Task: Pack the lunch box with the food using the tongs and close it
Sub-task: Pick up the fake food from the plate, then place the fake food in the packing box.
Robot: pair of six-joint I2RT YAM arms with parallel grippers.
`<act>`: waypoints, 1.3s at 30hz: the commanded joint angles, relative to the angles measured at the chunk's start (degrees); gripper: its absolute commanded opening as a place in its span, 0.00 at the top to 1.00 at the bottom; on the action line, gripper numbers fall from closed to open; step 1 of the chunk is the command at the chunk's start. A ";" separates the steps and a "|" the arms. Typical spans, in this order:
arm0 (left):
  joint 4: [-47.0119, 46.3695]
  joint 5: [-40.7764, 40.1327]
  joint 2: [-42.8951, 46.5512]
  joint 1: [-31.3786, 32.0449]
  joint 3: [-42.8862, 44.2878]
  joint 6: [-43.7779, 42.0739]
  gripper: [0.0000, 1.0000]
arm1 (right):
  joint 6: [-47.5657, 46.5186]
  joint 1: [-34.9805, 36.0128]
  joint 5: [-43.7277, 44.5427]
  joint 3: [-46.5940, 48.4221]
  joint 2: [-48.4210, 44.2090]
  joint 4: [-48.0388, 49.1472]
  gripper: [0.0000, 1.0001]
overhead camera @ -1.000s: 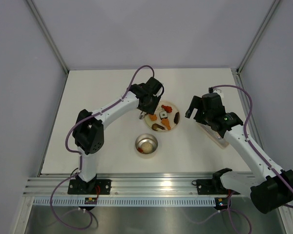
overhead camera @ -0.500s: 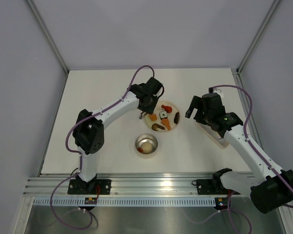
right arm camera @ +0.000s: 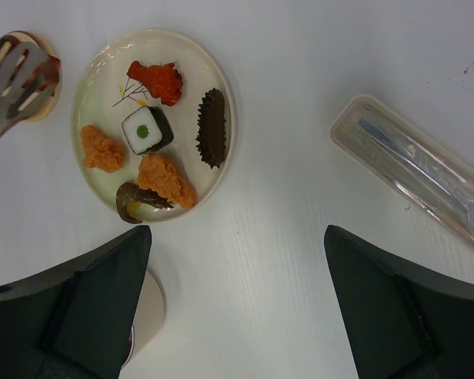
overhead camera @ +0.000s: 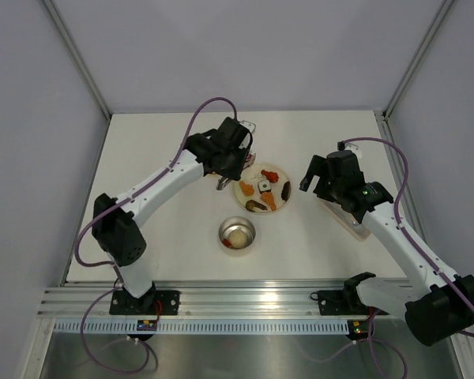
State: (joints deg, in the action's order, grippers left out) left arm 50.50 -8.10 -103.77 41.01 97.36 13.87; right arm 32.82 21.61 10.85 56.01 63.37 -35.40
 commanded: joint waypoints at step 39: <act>9.79 10.82 40.66 7.33 -33.47 8.90 0.68 | -0.03 0.02 -0.39 -0.02 -0.53 1.21 0.00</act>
State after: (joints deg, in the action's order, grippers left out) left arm 61.19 3.01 -63.13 48.03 63.20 22.76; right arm 32.80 21.61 10.81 56.01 63.48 -35.33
